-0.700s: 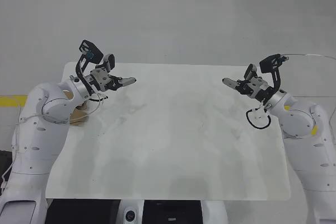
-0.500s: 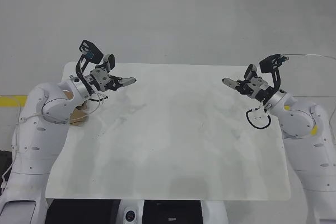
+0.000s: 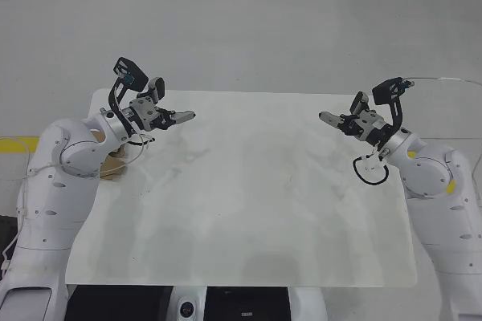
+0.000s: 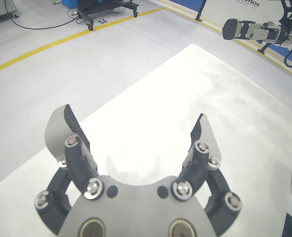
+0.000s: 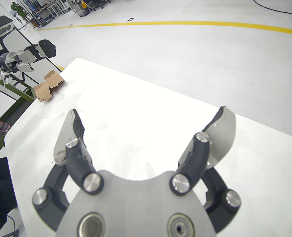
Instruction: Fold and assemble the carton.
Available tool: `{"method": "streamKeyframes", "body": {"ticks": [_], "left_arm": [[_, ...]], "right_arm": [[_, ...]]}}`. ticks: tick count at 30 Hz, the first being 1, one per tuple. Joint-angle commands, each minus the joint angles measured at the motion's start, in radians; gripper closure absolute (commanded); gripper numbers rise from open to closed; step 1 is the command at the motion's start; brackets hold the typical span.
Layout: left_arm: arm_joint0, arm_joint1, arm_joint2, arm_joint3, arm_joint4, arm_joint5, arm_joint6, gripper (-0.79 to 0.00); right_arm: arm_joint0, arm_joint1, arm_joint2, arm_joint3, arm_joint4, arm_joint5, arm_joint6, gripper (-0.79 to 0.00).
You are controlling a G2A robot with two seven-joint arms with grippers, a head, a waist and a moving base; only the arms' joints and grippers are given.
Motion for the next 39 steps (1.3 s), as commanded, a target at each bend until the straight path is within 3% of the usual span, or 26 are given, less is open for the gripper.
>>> {"method": "streamKeyframes", "body": {"ticks": [1, 7, 11, 20, 34, 39], "left_arm": [[0.0, 0.0, 0.0, 0.0, 0.0, 0.0, 0.0, -0.785], [0.021, 0.001, -0.032, -0.019, 0.026, 0.114, 0.059, -0.785], [0.023, 0.003, -0.073, 0.01, -0.078, 0.177, 0.05, -0.785], [-0.033, 0.024, -0.197, 0.138, -0.449, 0.19, -0.194, -0.785], [-0.062, 0.068, -0.349, 0.293, -0.592, 0.167, -0.305, -0.785], [-0.06, 0.085, -0.383, 0.357, -0.566, 0.137, -0.303, -0.785]], "right_arm": [[0.0, 0.0, 0.0, 0.0, 0.0, 0.0, 0.0, -0.784], [0.0, 0.0, 0.0, 0.0, 0.0, 0.0, 0.0, -0.785], [0.0, 0.0, 0.0, 0.0, 0.0, 0.0, 0.0, -0.785], [0.0, 0.0, 0.0, 0.0, 0.0, 0.0, 0.0, -0.785], [0.0, 0.0, 0.0, 0.0, 0.0, 0.0, 0.0, -0.785], [0.0, 0.0, 0.0, 0.0, 0.0, 0.0, 0.0, -0.785]]}}
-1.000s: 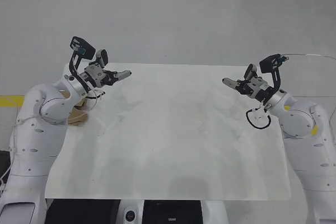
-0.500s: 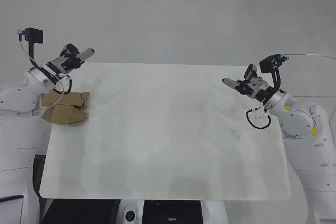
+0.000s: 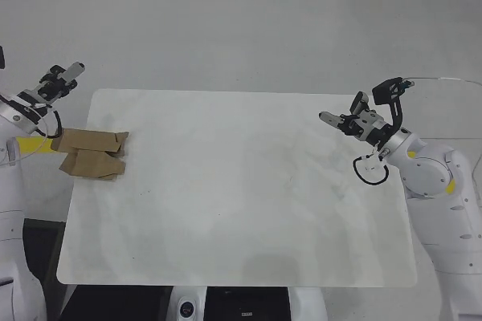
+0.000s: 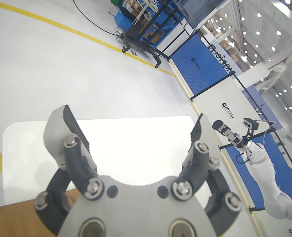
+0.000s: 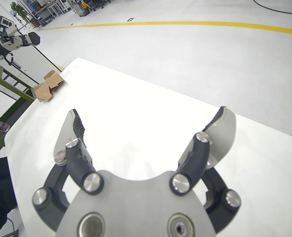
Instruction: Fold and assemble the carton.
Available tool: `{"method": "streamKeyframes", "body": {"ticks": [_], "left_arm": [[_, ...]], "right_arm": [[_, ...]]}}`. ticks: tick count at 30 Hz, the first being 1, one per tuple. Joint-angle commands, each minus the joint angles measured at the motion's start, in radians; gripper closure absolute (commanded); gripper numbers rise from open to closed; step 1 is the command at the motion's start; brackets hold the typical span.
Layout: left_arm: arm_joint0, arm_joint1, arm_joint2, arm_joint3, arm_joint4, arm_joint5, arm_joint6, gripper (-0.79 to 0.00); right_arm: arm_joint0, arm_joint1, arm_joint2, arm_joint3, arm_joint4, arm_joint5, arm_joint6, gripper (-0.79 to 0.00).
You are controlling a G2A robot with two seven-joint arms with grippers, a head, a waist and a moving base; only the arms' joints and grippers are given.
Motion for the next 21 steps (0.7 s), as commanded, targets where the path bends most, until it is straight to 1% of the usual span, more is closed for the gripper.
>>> {"method": "streamKeyframes", "body": {"ticks": [1, 4, 7, 13, 16, 21], "left_arm": [[0.0, 0.006, -0.011, 0.038, 0.014, -0.006, 0.009, -0.785], [-0.008, 0.015, -0.029, 0.096, 0.008, 0.005, 0.002, -0.785], [-0.02, 0.027, -0.044, 0.148, 0.054, 0.01, 0.008, -0.785], [-0.063, 0.05, -0.073, 0.305, 0.115, 0.044, 0.054, -0.785], [-0.091, 0.06, -0.077, 0.375, 0.143, 0.056, 0.085, -0.785], [-0.128, 0.071, -0.059, 0.454, 0.217, 0.066, 0.132, -0.785]], "right_arm": [[0.0, 0.0, 0.0, 0.0, 0.0, 0.0, 0.0, -0.785], [0.0, 0.0, 0.0, 0.0, 0.0, 0.0, 0.0, -0.785], [0.0, 0.0, 0.0, 0.0, 0.0, 0.0, 0.0, -0.785], [0.0, 0.0, 0.0, 0.0, 0.0, 0.0, 0.0, -0.785], [0.0, 0.0, 0.0, 0.0, 0.0, 0.0, 0.0, -0.785], [0.0, 0.0, 0.0, 0.0, 0.0, 0.0, 0.0, -0.785]]}}
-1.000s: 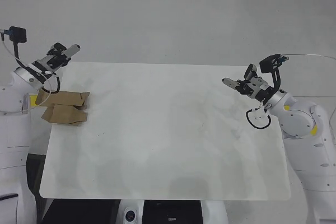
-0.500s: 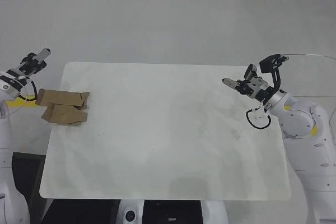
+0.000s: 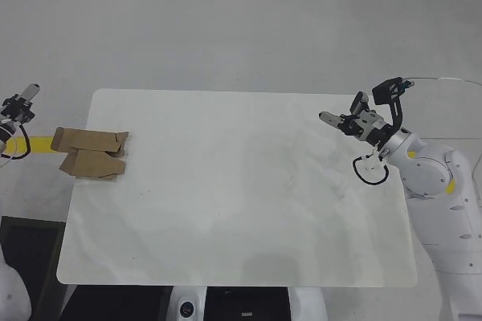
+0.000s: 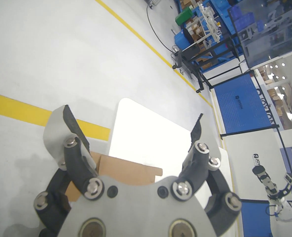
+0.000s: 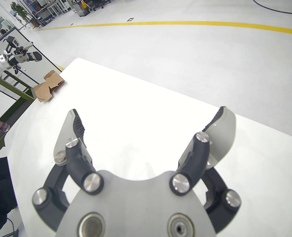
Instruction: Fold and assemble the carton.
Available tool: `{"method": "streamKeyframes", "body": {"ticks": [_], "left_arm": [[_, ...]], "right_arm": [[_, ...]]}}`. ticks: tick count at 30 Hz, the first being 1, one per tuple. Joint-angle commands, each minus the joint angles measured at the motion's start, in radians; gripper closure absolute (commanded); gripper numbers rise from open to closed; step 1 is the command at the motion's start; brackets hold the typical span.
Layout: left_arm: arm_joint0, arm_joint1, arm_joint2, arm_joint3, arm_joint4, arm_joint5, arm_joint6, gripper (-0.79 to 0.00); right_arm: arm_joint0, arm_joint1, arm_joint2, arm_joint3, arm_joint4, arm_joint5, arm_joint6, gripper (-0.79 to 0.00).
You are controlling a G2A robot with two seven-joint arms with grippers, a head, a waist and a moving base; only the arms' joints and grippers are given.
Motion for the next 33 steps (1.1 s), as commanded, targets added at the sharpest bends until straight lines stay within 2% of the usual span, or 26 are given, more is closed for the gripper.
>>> {"method": "streamKeyframes", "body": {"ticks": [1, 9, 12, 19, 25, 33], "left_arm": [[-0.013, 0.003, 0.011, 0.035, 0.033, 0.002, 0.02, -0.785], [-0.033, 0.005, 0.046, 0.15, 0.057, -0.014, 0.073, -0.785], [-0.041, 0.006, 0.076, 0.177, 0.112, 0.012, 0.073, -0.785], [-0.083, 0.015, 0.101, 0.258, 0.138, 0.046, 0.007, -0.785], [-0.113, 0.024, 0.109, 0.315, 0.126, 0.034, -0.068, -0.785], [-0.139, 0.012, 0.147, 0.358, 0.117, 0.046, -0.126, -0.785]], "right_arm": [[0.0, 0.0, 0.0, 0.0, 0.0, 0.0, 0.0, -0.785], [0.0, 0.0, 0.0, 0.0, 0.0, 0.0, 0.0, -0.785], [0.0, 0.0, 0.0, 0.0, 0.0, 0.0, 0.0, -0.785], [0.0, 0.0, 0.0, 0.0, 0.0, 0.0, 0.0, -0.785], [0.0, 0.0, 0.0, 0.0, 0.0, 0.0, 0.0, -0.785], [0.0, 0.0, 0.0, 0.0, 0.0, 0.0, 0.0, -0.785]]}}
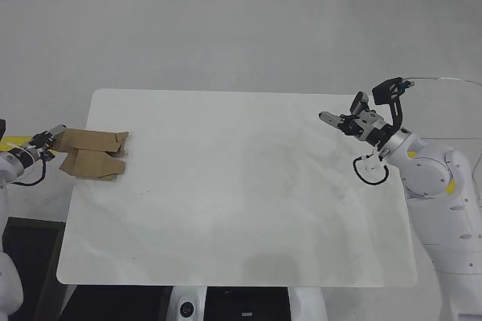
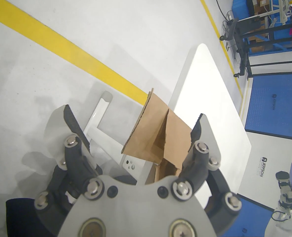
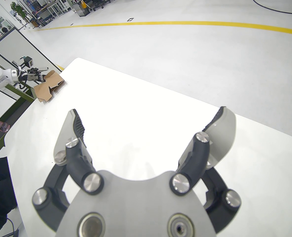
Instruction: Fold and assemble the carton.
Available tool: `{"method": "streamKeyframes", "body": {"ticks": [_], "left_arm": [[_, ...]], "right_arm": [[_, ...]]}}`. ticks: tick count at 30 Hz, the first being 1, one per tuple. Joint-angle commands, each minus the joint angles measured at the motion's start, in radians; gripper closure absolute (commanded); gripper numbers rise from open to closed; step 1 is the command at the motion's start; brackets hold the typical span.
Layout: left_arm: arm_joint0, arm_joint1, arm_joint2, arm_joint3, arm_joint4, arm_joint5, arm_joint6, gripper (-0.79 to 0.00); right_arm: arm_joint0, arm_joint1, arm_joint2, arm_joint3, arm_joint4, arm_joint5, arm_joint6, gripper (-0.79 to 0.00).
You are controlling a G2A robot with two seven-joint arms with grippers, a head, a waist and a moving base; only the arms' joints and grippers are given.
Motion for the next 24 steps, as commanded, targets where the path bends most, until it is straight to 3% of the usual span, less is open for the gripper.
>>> {"method": "streamKeyframes", "body": {"ticks": [1, 2, 4, 7, 24], "left_arm": [[-0.005, -0.004, 0.009, 0.008, -0.007, -0.001, -0.012, -0.785], [-0.007, -0.005, 0.01, 0.014, -0.016, 0.0, -0.017, -0.711], [-0.01, -0.007, 0.015, 0.021, -0.023, 0.0, -0.026, -0.382], [-0.015, -0.009, 0.018, 0.031, -0.04, 0.005, -0.028, 0.0], [-0.041, 0.003, -0.035, 0.019, -0.262, -0.07, -0.144, 0.0]], "right_arm": [[0.0, 0.0, 0.0, 0.0, 0.0, 0.0, 0.0, -0.785], [0.0, 0.0, 0.0, 0.0, 0.0, 0.0, 0.0, -0.785], [0.0, 0.0, 0.0, 0.0, 0.0, 0.0, 0.0, -0.785], [0.0, 0.0, 0.0, 0.0, 0.0, 0.0, 0.0, -0.785], [0.0, 0.0, 0.0, 0.0, 0.0, 0.0, 0.0, -0.785]]}}
